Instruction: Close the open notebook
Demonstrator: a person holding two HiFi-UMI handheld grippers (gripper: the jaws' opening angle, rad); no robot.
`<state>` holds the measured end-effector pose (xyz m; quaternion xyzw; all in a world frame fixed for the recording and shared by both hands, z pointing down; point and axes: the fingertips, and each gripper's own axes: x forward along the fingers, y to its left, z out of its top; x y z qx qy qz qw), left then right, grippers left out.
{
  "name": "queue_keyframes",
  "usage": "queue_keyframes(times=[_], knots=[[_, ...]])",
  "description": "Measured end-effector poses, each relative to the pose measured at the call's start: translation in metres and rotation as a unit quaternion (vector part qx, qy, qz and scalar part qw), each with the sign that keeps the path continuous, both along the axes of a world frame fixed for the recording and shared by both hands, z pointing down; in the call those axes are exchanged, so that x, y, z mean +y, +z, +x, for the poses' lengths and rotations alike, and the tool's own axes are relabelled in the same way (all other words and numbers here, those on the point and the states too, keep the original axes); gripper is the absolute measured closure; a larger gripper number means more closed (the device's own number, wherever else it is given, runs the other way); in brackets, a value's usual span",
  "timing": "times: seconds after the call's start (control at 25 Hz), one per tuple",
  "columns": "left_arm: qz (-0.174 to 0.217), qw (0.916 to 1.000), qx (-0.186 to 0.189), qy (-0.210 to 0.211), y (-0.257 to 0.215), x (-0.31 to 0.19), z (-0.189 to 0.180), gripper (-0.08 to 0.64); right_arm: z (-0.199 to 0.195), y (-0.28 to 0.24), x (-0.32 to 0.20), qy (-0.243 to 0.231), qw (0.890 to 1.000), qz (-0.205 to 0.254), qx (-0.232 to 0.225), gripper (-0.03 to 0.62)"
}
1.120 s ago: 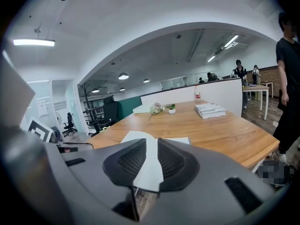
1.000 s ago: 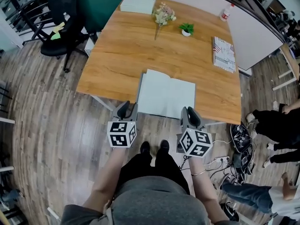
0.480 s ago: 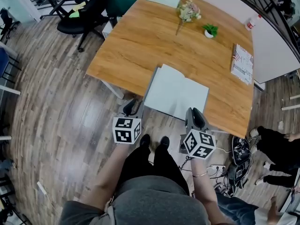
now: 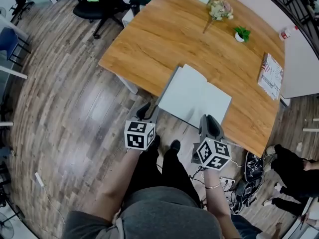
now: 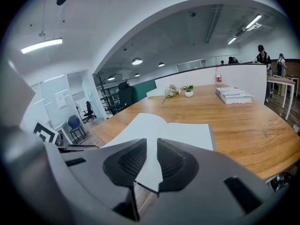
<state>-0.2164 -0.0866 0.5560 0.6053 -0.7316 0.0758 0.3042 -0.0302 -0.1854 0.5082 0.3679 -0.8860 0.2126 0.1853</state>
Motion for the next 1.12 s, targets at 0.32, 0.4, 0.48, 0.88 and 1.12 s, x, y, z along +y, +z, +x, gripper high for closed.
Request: queue_keyframes(times=[0.32,0.4,0.48,0.88,1.12], knots=[[-0.012,0.9993,0.031,-0.013,0.015,-0.005,0.002,0.448,-0.006,0.011,-0.006,-0.013,1.0,-0.016,0.006,0.521],[-0.016,0.9989,0.042,-0.014,0.019,-0.006,0.004,0.448,-0.007,0.013,-0.008,-0.015,1.0,-0.019,0.008,0.522],[-0.02,0.9984,0.051,-0.014,0.023,-0.008,0.004,0.448,-0.008,0.015,-0.011,-0.013,1.0,-0.021,0.008,0.522],[-0.031,0.9925,0.116,-0.025,0.034,-0.012,0.006,0.449,-0.009,0.018,-0.017,-0.007,0.999,-0.03,0.007,0.526],[-0.031,0.9866,0.158,-0.028,0.038,-0.012,0.005,0.451,-0.013,0.019,-0.015,-0.009,0.999,-0.033,0.008,0.528]])
